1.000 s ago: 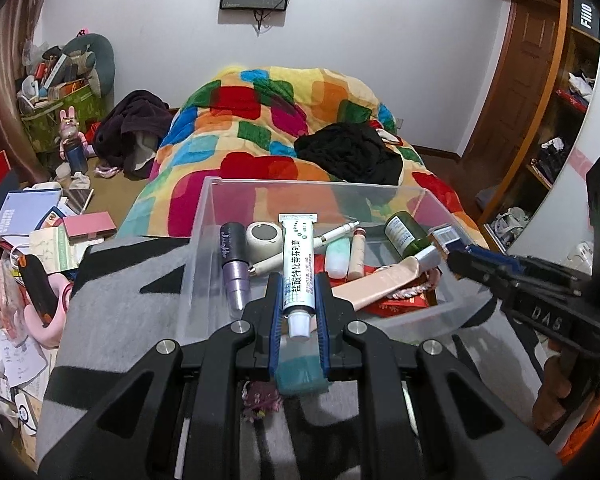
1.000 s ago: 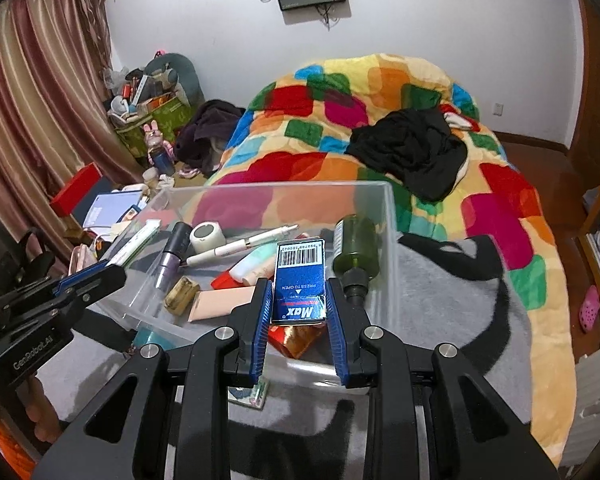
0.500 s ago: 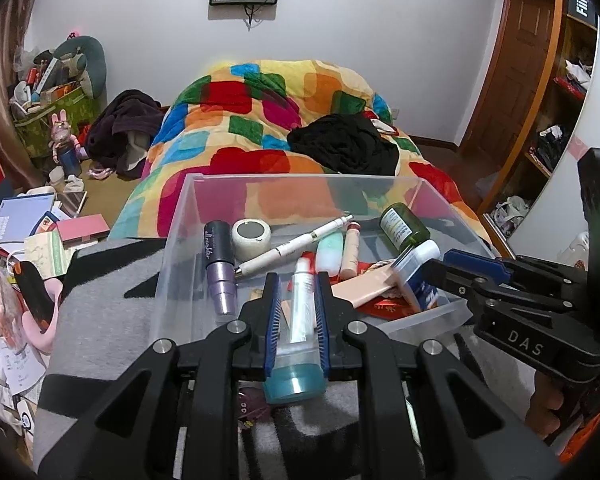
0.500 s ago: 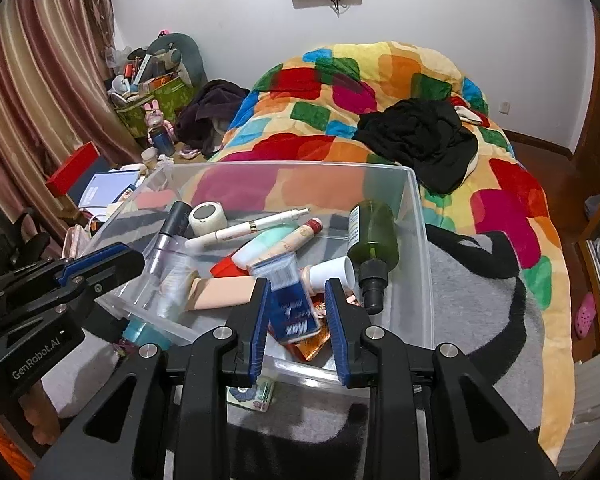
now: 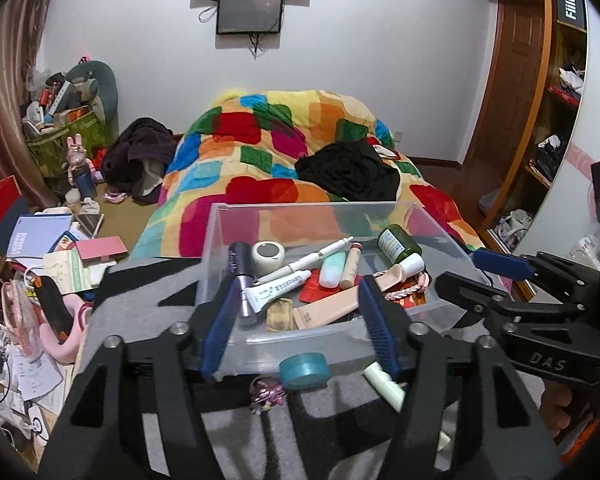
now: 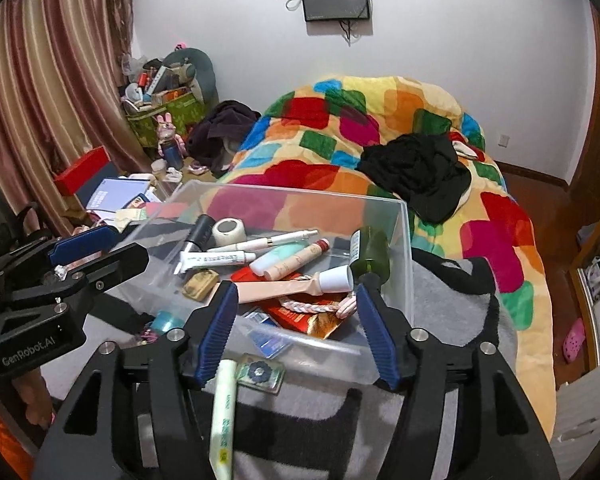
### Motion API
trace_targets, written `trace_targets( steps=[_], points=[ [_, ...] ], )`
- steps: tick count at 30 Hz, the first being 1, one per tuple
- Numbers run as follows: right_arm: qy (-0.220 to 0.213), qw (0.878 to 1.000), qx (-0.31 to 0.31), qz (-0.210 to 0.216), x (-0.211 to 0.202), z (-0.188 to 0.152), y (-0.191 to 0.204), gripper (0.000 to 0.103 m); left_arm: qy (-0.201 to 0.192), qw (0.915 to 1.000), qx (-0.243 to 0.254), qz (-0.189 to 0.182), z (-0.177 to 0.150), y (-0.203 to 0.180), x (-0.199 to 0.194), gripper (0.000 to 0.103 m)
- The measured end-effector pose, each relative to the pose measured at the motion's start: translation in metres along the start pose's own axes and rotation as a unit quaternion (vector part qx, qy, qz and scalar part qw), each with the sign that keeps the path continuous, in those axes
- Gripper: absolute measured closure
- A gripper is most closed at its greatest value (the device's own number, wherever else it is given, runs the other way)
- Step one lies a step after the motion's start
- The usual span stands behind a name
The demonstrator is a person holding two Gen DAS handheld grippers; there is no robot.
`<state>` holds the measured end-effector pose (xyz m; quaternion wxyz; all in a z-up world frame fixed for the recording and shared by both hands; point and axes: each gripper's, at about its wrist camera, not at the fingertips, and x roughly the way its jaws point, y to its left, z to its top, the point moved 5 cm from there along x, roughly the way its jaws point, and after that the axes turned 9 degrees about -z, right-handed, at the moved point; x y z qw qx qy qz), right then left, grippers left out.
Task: Organize objects
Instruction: 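Grasp the white-green roll-on tube with the right gripper while the left grasps the teal tape roll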
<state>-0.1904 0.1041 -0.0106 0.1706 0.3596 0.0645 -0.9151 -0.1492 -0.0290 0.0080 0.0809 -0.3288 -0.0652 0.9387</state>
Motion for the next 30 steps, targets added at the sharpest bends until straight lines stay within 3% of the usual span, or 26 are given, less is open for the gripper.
trace_targets(
  steps=[10, 24, 30],
  points=[
    [0.011, 1.0, -0.007, 0.015, -0.012, -0.023, 0.003, 0.044, 0.028, 0.9995, -0.003, 0.013, -0.031, 0.016, -0.009, 0.036],
    [0.1, 0.992, -0.035, 0.069, 0.019, -0.086, 0.03, 0.044, 0.099, 0.9948, -0.018, -0.019, -0.067, 0.009, 0.032, 0.037],
    [0.108, 0.991, -0.051, 0.064, 0.025, -0.096, 0.036, 0.064, 0.113, 0.9932, -0.019, -0.019, -0.068, 0.003, 0.045, 0.04]
  ],
)
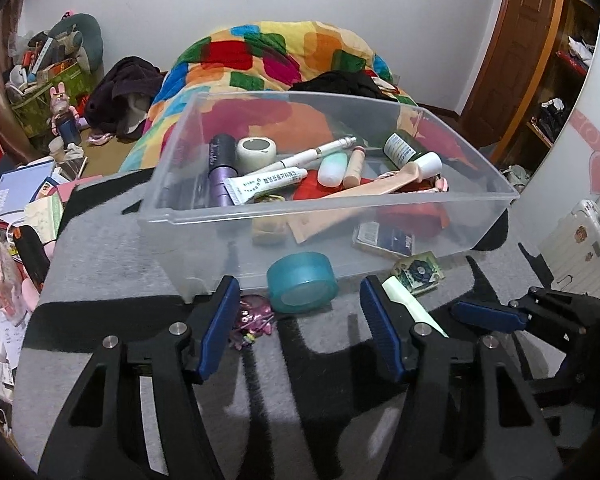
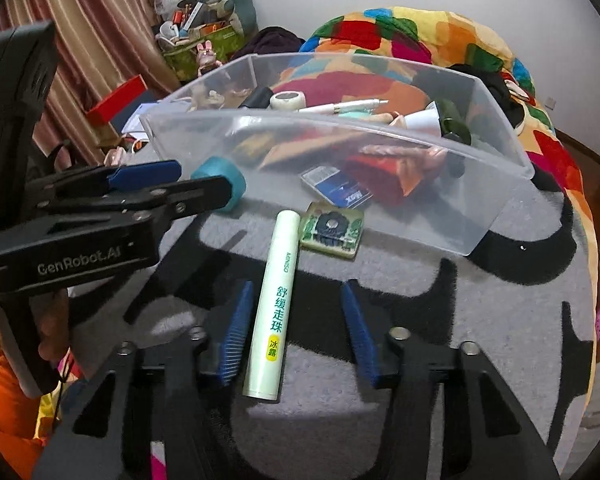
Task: Organize objects
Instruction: 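Grasp the white-green roll-on tube with the right gripper while the left grasps the teal tape roll, then carry the roll-on tube and tape roll into the clear box and open both grippers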
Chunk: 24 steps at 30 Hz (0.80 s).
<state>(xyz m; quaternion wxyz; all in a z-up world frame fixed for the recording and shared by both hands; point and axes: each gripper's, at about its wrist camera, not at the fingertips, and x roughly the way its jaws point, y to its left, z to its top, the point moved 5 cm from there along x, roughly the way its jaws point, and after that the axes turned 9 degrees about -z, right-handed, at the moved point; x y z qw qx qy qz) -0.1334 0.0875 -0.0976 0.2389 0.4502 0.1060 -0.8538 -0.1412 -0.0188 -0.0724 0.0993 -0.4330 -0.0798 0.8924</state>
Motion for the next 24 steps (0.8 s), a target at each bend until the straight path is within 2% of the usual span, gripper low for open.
trace_targets(
  steps=[2, 4, 6, 8, 9, 24],
  points=[
    [-0.006, 1.0, -0.01, -0.009, -0.001, -0.001, 0.003, 0.071, 0.003, 1.0, 0.0, -0.001, 0.001, -0.002, 0.002, 0.04],
    [-0.008, 1.0, -0.017, -0.01, -0.002, -0.002, 0.006, 0.086, 0.007, 1.0, 0.001, 0.0, 0.003, -0.002, 0.004, 0.043],
    [-0.01, 1.0, -0.017, -0.01, -0.003, -0.002, 0.007, 0.088, 0.014, 0.9999, 0.0, 0.0, 0.003, -0.003, 0.008, 0.048],
    [-0.012, 1.0, -0.014, -0.008, -0.005, -0.003, 0.007, 0.089, 0.022, 0.9998, -0.001, 0.0, 0.002, -0.003, 0.012, 0.057],
    [-0.012, 1.0, -0.012, -0.007, -0.006, -0.003, 0.006, 0.089, 0.024, 0.9997, -0.001, -0.001, 0.002, -0.003, 0.013, 0.064],
    [-0.043, 0.999, 0.018, -0.006, -0.036, -0.002, -0.012, 0.089, -0.012, 0.9999, -0.003, -0.012, -0.007, -0.007, -0.012, 0.064]
  ],
)
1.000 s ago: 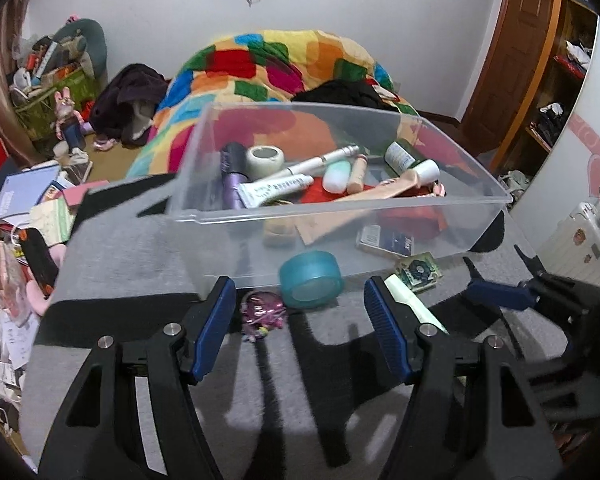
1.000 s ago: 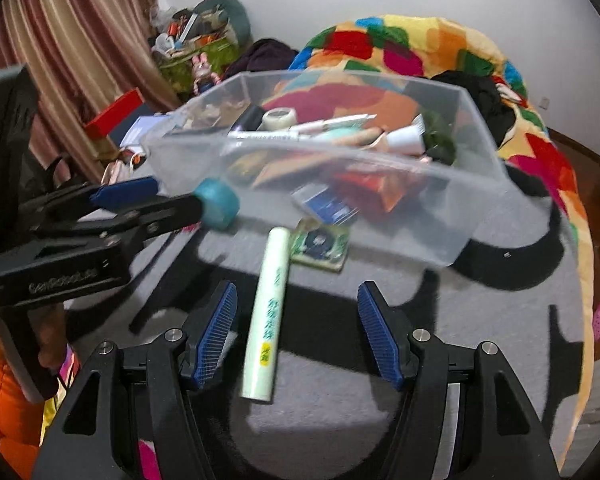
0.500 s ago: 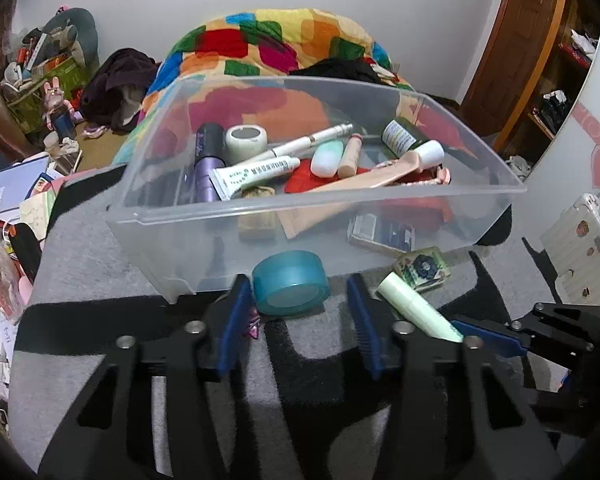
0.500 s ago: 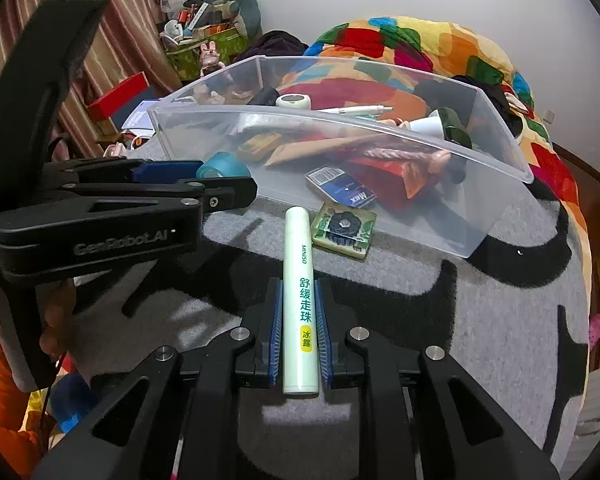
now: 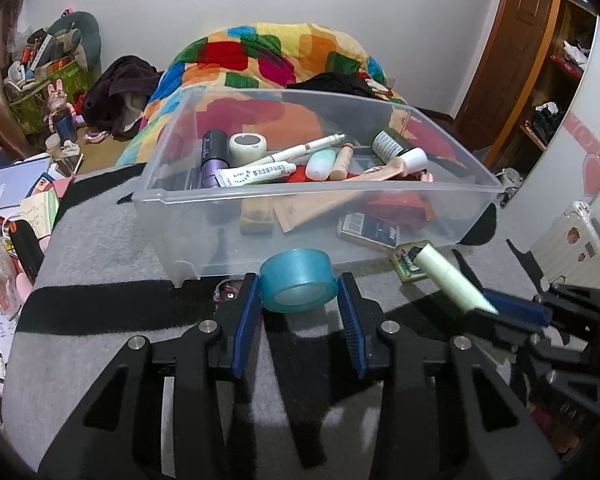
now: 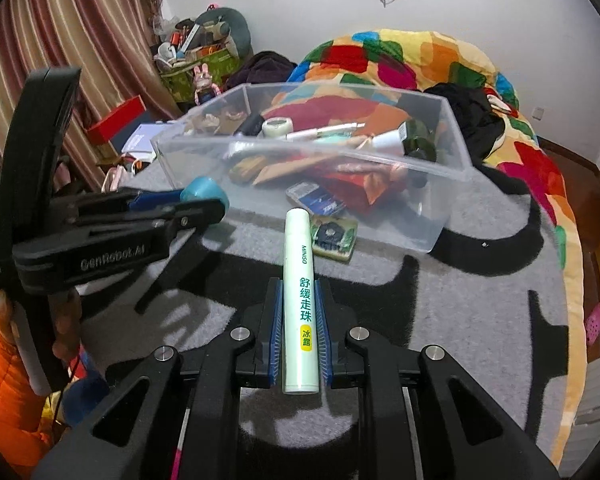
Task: Organize objects
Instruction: 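Carry the roll-on tube and tape roll into the clear box and open both grippers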
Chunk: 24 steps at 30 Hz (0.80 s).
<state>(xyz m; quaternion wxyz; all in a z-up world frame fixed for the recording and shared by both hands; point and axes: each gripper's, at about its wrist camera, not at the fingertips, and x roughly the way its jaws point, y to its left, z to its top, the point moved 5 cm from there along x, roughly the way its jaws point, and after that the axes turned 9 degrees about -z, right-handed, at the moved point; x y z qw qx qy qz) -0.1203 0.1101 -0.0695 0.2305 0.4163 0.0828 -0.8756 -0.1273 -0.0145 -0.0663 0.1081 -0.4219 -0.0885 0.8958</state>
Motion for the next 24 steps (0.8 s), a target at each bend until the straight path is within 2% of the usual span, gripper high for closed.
trace_targets(
  steps=[9, 15, 24],
  points=[
    [-0.058, 0.998, 0.006, -0.001, -0.032, 0.03, -0.003, 0.089, -0.055, 0.9984, 0.006, -0.011, 0.015, -0.009, -0.04, 0.064],
    [-0.082, 0.996, 0.023, -0.009, -0.037, 0.053, -0.008, 0.089, -0.094, 0.9954, 0.002, -0.013, 0.033, -0.009, -0.063, 0.064],
    [-0.101, 0.994, 0.039, -0.017, -0.032, 0.086, -0.016, 0.089, -0.122, 0.9924, -0.014, -0.007, 0.054, 0.001, -0.071, 0.064]
  ],
)
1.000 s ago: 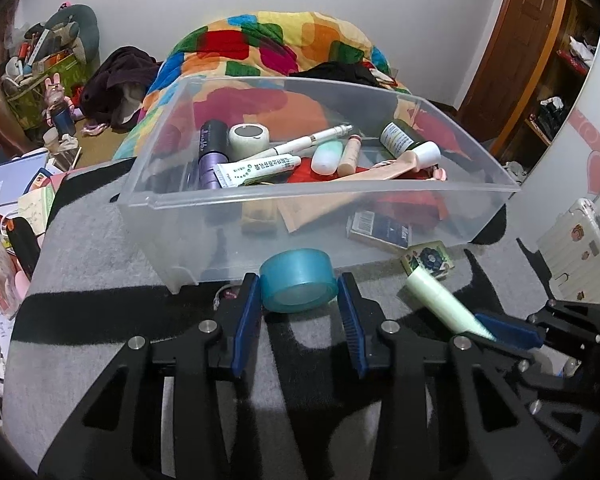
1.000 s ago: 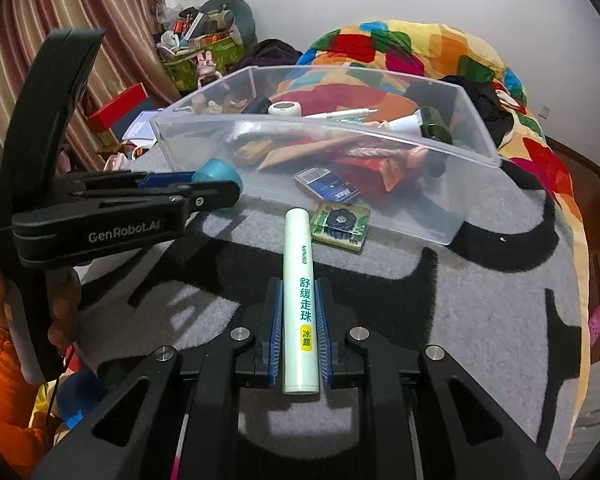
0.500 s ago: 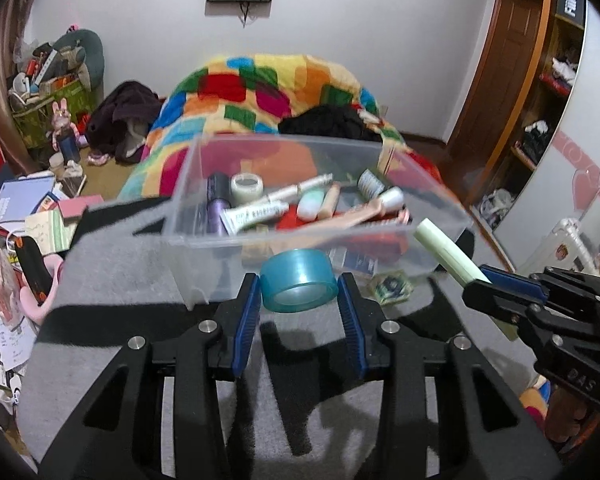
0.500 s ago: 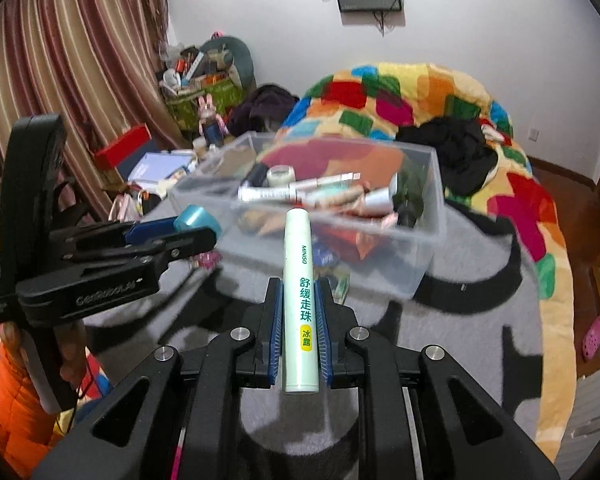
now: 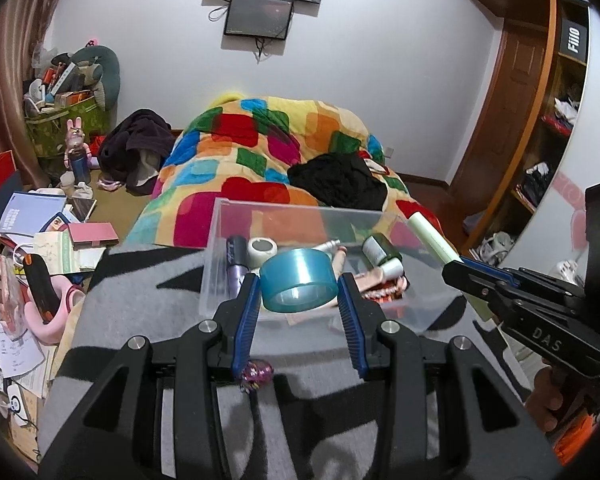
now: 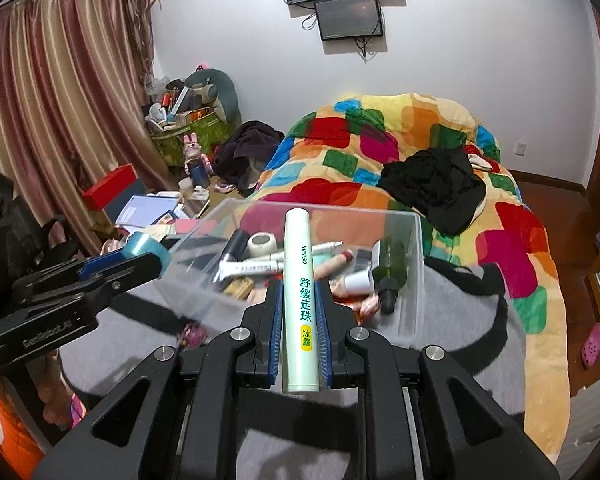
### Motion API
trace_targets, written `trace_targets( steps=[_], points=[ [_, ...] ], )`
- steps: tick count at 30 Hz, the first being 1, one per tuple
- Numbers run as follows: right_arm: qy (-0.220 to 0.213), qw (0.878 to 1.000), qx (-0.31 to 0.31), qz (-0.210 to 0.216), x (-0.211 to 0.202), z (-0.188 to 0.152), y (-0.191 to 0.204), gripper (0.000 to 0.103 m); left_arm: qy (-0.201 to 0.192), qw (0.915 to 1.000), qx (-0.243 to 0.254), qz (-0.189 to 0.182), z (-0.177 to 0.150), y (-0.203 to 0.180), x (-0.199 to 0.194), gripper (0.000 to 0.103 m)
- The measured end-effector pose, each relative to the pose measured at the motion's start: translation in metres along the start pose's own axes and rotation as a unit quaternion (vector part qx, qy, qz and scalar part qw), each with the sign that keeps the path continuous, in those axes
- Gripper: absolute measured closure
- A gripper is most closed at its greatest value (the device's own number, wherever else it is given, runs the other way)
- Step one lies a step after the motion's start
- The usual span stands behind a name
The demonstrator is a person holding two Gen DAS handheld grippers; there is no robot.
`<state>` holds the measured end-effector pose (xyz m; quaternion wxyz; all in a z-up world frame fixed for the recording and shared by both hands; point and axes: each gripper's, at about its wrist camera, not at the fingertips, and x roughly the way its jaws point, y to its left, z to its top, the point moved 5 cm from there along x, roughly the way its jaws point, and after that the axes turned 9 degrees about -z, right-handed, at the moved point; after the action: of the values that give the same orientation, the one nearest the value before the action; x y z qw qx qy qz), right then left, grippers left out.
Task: Organize objects
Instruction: 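Carry the roll-on tube and tape roll into the clear box and open both grippers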
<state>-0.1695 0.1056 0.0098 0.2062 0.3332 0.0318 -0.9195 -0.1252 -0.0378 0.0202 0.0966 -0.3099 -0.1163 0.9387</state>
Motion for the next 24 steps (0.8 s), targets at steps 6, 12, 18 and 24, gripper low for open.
trace_targets(
  steps=[6, 12, 18, 24],
  points=[
    [0.013, 1.0, 0.01, 0.001, 0.021, 0.009, -0.001, 0.089, 0.007, 0.9999, -0.009, 0.009, 0.007, 0.011, 0.015, 0.064],
    [0.043, 0.999, 0.008, -0.003, 0.051, 0.008, 0.001, 0.089, 0.035, 0.999, -0.025, 0.013, 0.005, 0.026, 0.042, 0.064],
    [0.071, 0.997, 0.011, -0.002, 0.078, 0.004, 0.003, 0.089, 0.055, 0.9978, -0.037, 0.007, 0.002, 0.033, 0.059, 0.064],
    [0.083, 0.996, -0.008, -0.001, 0.089, -0.004, 0.016, 0.089, 0.068, 0.9972, -0.03, 0.002, -0.003, 0.03, 0.065, 0.064]
  ],
)
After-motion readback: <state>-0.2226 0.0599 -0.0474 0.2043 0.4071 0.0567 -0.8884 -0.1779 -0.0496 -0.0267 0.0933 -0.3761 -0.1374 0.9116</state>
